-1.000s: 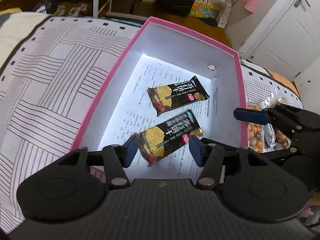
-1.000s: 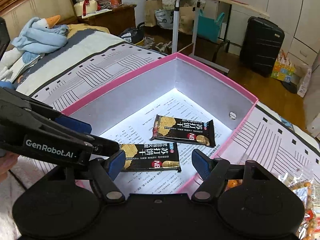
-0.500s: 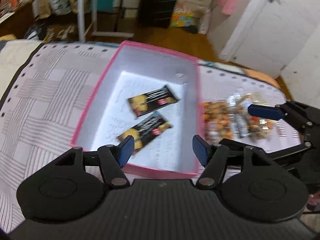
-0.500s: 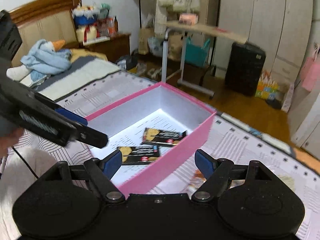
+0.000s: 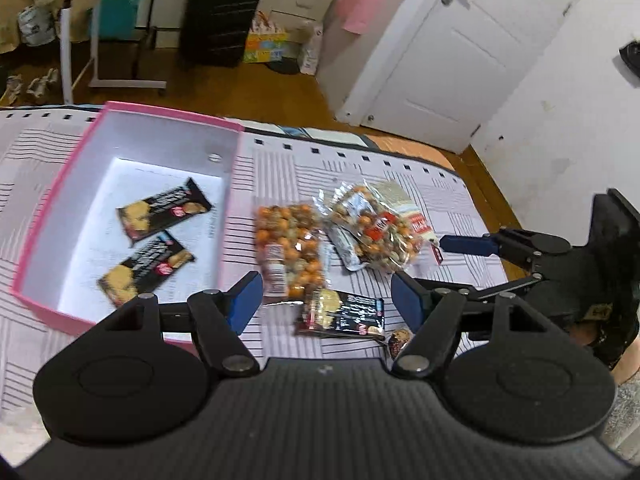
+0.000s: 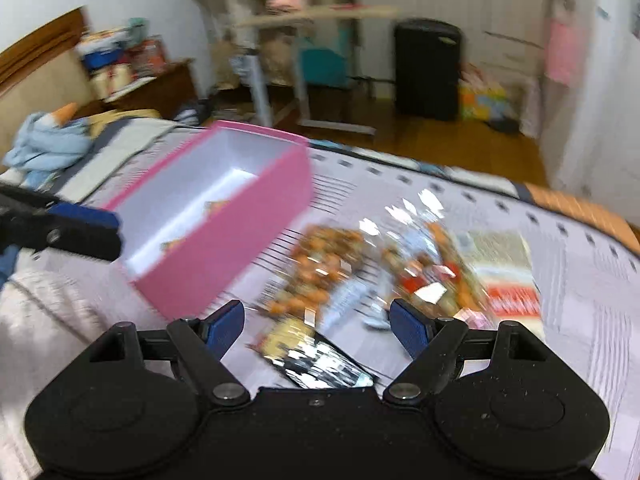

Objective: Organize snacks
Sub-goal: 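Move the open left gripper back to the snack pile, then close the left gripper on a third black cracker packet, then lift the third packet with the left gripper over the pink box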

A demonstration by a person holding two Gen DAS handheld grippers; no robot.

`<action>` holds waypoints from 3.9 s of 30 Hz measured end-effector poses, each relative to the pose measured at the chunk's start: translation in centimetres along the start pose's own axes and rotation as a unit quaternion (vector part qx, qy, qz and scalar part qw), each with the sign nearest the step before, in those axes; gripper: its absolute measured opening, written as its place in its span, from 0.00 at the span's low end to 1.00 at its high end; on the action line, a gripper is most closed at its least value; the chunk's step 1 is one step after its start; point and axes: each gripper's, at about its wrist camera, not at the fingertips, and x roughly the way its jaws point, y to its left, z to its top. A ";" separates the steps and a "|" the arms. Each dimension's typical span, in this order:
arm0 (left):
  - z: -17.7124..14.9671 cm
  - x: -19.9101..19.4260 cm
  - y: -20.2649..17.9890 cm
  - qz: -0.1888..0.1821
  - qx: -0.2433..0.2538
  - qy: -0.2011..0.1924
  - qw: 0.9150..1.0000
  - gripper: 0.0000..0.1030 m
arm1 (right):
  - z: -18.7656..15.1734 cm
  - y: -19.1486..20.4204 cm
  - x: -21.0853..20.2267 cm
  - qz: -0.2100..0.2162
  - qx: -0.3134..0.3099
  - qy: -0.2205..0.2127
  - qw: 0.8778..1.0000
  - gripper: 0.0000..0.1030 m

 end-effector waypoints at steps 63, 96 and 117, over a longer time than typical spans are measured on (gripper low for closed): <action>-7.6 14.1 0.0 -0.022 -0.042 0.135 0.990 0.46 | -4.7 4.1 8.2 0.002 -0.020 0.162 0.987 0.83; -5.8 -4.3 3.5 -0.001 -0.054 0.039 0.998 0.46 | 0.7 16.7 -1.1 0.043 -0.125 -0.002 0.991 0.93; -0.4 1.8 15.5 0.103 -0.122 0.061 0.985 0.47 | 5.9 17.9 14.3 0.115 -0.059 0.074 0.989 0.90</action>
